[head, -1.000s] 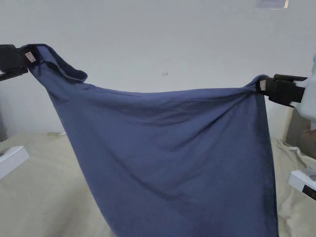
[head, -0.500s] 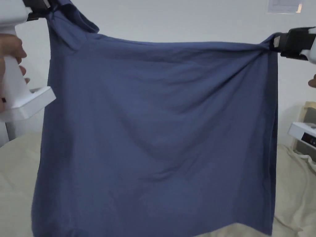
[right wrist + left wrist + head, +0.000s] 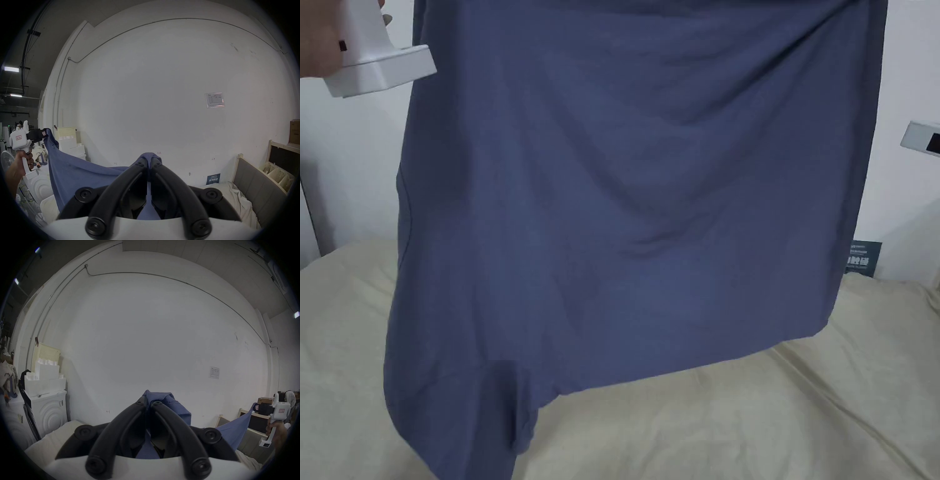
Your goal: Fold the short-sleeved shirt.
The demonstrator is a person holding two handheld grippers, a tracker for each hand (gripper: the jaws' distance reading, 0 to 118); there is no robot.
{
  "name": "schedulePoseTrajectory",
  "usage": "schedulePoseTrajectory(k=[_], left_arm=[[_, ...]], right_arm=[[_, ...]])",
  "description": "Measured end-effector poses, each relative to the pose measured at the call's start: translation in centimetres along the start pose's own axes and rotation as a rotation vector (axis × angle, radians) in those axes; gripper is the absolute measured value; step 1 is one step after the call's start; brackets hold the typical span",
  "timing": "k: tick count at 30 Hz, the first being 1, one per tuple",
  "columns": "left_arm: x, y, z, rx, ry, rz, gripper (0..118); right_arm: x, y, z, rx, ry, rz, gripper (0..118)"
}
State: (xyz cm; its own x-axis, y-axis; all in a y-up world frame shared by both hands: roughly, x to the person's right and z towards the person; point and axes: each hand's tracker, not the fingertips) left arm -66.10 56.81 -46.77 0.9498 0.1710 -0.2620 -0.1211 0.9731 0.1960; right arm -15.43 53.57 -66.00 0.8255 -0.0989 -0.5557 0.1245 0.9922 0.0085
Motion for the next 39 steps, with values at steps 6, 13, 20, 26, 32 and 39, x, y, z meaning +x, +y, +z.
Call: schedulePoseTrajectory(k=[6,13,20,26,32,39], left_arm=[[0.6,-1.6,-6.1,0.008,-0.003,-0.048,4],[-0.1,-6.5,-10.3,0.003,-0.020,-0.053,4],[-0.9,-13.3,-9.8,-0.045,-0.054,-0.035,4],[-0.8,-18.6,-5.3,-0.106,-0.087,-0.015,4],[-2.1,-23.7,0.7,-0.140,-0.094,0.022,4],[-2.8,-28.9,12.3,-0.197,-0.110,0.090,4]], right_arm=[[2.5,-0.9,-6.7,-0.003,-0.018,-0.012,4],[5.2,-5.8,-10.9,-0.021,-0.016,-0.032,4],[7.0,-11.5,-11.6,-0.080,-0.028,-0.028,4],[7.2,-15.9,-9.1,-0.123,-0.001,-0.064,4],[7.1,-20.8,-5.0,-0.173,0.028,-0.095,4],[7.0,-26.3,4.2,-0.228,0.021,-0.153,4]])
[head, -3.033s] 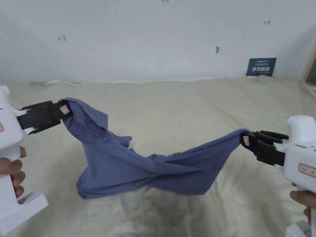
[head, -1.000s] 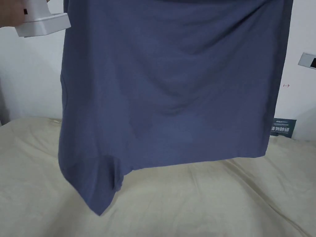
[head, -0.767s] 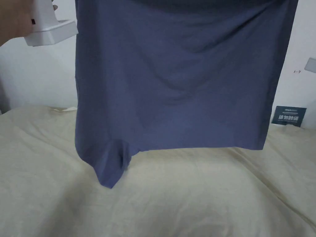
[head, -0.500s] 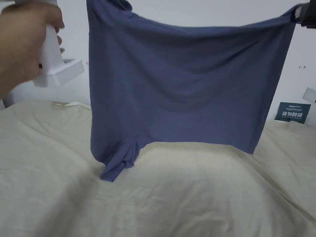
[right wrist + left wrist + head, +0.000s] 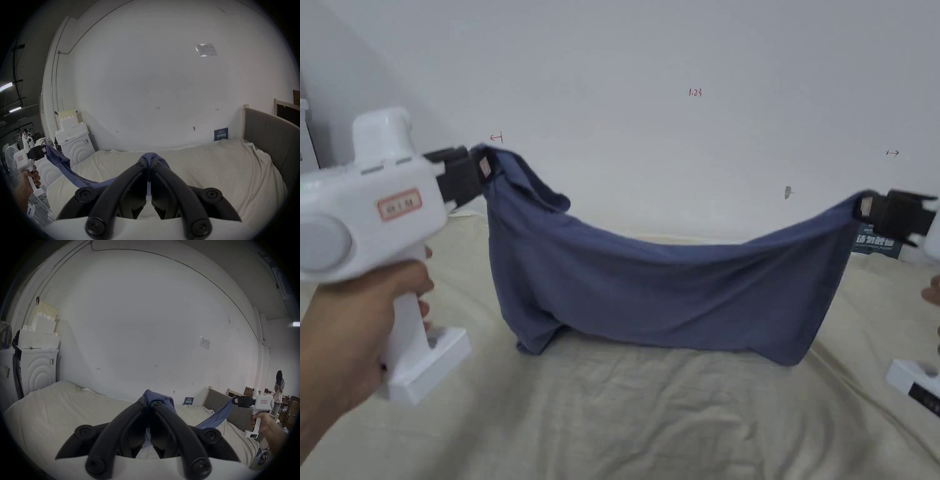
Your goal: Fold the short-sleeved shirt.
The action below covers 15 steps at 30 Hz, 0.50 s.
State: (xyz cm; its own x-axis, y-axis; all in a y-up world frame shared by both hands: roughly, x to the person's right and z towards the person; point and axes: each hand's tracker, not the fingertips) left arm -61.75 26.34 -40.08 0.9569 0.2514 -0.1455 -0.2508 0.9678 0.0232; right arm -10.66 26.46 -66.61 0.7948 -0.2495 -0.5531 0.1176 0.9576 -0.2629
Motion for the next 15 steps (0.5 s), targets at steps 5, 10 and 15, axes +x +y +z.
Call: schedulePoseTrajectory(k=[5,10,15], left_arm=[[-1.2,-3.4,6.6,-0.035,-0.020,0.031,4],[-2.2,-7.4,13.6,-0.095,-0.027,0.058,4],[-2.8,-12.4,18.8,-0.215,-0.021,0.081,4]], right_arm=[[-0.8,-4.9,7.0,-0.034,0.011,-0.022,4],[-2.0,-9.8,14.1,-0.075,0.019,-0.015,4],[-3.2,-15.1,19.4,-0.157,0.021,0.012,4]])
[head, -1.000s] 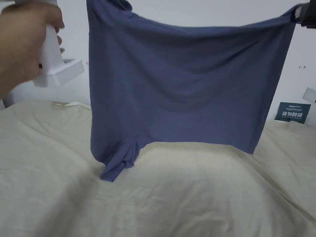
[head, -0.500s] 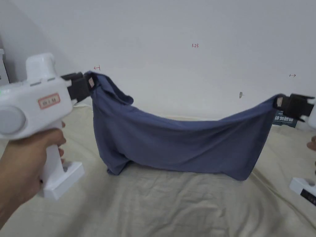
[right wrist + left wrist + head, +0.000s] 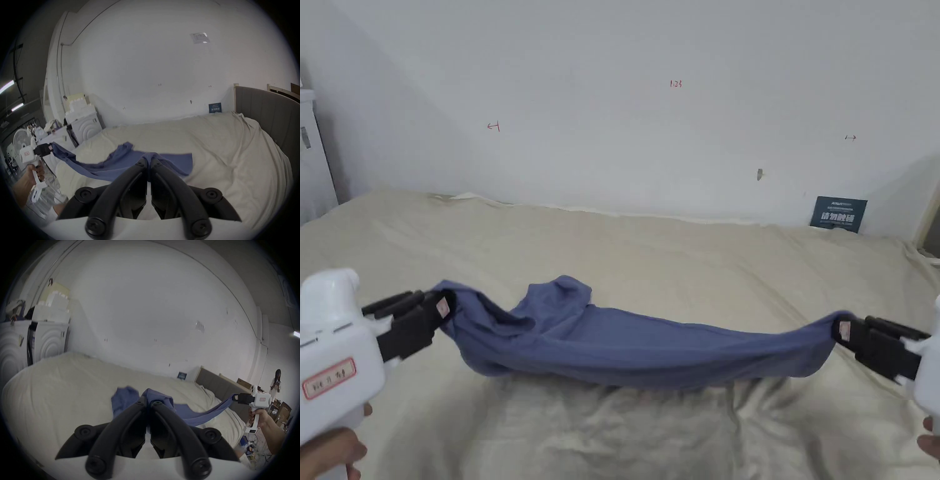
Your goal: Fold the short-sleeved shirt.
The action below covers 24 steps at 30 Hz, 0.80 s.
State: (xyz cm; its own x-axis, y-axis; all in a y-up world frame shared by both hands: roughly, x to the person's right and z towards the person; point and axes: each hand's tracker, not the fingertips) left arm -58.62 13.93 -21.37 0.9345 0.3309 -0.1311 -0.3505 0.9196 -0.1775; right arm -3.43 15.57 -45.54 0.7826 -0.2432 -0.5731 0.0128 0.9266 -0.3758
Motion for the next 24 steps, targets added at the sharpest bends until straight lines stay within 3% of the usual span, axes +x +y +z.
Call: schedulePoseTrajectory(k=[3,12,20,24], left_arm=[[-0.5,-3.4,1.4,-0.063,0.032,-0.045,4],[-3.7,-11.0,1.3,-0.391,0.097,0.060,4],[-4.2,-14.1,0.0,-0.689,0.164,0.122,4],[-3.1,-14.9,-0.3,-0.726,0.164,0.113,4]], right_arm=[[0.3,-3.8,1.5,-0.054,-0.003,0.005,4],[0.2,-12.3,4.1,-0.299,-0.020,0.096,4],[0.9,-16.4,2.5,-0.505,-0.006,0.220,4],[1.0,-17.3,1.7,-0.551,-0.001,0.262,4]])
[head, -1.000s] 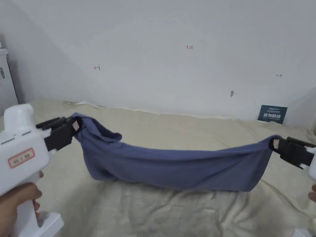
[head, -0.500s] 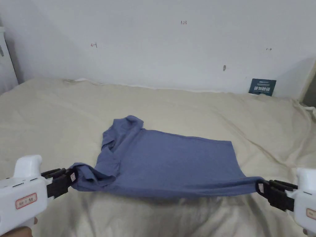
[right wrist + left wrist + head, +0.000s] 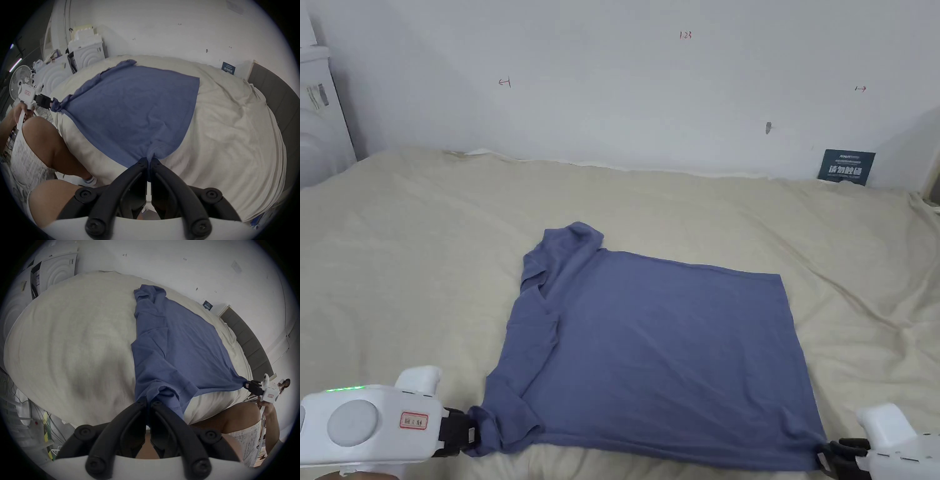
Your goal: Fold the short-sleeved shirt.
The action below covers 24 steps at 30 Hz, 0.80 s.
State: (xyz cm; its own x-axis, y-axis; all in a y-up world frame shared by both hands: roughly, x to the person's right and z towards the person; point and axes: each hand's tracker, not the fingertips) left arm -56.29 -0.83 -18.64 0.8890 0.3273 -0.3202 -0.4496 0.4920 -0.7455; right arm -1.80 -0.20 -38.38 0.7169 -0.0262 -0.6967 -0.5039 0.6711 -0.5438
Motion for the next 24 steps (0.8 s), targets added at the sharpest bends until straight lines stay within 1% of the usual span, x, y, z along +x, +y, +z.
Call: schedulePoseTrajectory(k=[1,2,3,4,5,6,7,8,10,12,14,15,16,17,18,19,20,21,22,23,24], left_arm=[[0.0,0.0,-0.2,-0.012,0.001,0.010,4],[0.0,0.0,-0.4,-0.027,-0.003,0.017,5],[-0.5,0.2,-0.8,-0.063,-0.011,0.010,14],[-0.6,0.3,-1.1,-0.094,0.005,-0.018,34],[-0.6,0.2,-1.4,-0.116,0.037,-0.050,60],[-0.7,-0.1,-1.4,-0.124,0.059,-0.063,89],[-1.6,0.1,-1.8,-0.137,0.052,-0.075,97],[-2.4,0.1,-1.5,-0.140,0.038,-0.086,97],[-3.6,-0.1,-0.3,-0.147,0.034,-0.091,97],[-5.8,0.4,1.4,-0.141,0.088,-0.130,97],[-6.9,1.1,4.0,-0.057,0.109,-0.138,96],[-8.4,1.9,4.8,-0.041,0.107,-0.126,94],[-9.0,2.5,5.7,-0.029,0.101,-0.119,88],[-8.8,3.5,6.7,0.034,0.065,-0.141,73],[-8.7,4.5,7.8,0.116,0.074,-0.151,24],[-7.5,6.0,8.4,0.168,0.092,-0.144,0],[-7.2,7.2,8.7,0.211,0.108,-0.131,0],[-6.9,8.5,9.1,0.267,0.130,-0.117,0],[-6.4,9.9,9.1,0.278,0.046,-0.109,0],[-5.1,10.8,8.4,0.270,-0.003,-0.116,0],[-4.0,11.9,8.0,0.291,0.006,-0.129,0]], right_arm=[[0.1,0.0,-0.3,-0.012,0.005,0.002,4],[0.6,-0.3,-1.1,-0.049,0.032,0.003,4],[1.1,-0.3,-1.6,-0.075,0.040,0.001,13],[1.4,-0.3,-1.9,-0.090,0.036,0.005,33],[1.6,-0.3,-2.3,-0.124,0.016,0.040,62],[1.5,-0.2,-2.3,-0.133,-0.002,0.089,83],[1.7,-0.2,-2.1,-0.127,0.006,0.070,83],[2.2,-0.2,-2.0,-0.134,0.009,0.066,85],[3.1,-0.2,-1.4,-0.153,0.016,0.057,98],[3.8,0.1,-0.4,-0.170,0.033,0.062,100],[4.3,0.6,0.6,-0.142,0.013,0.069,100],[4.7,1.2,1.2,-0.115,0.017,0.050,100],[4.8,1.8,1.6,-0.082,0.037,0.026,96],[4.9,2.6,2.0,-0.047,0.048,0.014,83],[4.9,3.7,2.4,-0.006,0.049,0.018,48],[4.8,4.8,2.5,0.034,0.056,0.039,15],[4.8,5.7,2.2,0.062,0.027,0.047,0],[4.7,6.8,1.6,0.079,-0.021,0.058,0],[4.9,8.2,1.1,0.102,-0.043,0.050,0],[5.3,9.4,0.4,0.091,-0.006,0.033,0],[5.7,10.8,-0.4,0.113,-0.011,0.018,0]])
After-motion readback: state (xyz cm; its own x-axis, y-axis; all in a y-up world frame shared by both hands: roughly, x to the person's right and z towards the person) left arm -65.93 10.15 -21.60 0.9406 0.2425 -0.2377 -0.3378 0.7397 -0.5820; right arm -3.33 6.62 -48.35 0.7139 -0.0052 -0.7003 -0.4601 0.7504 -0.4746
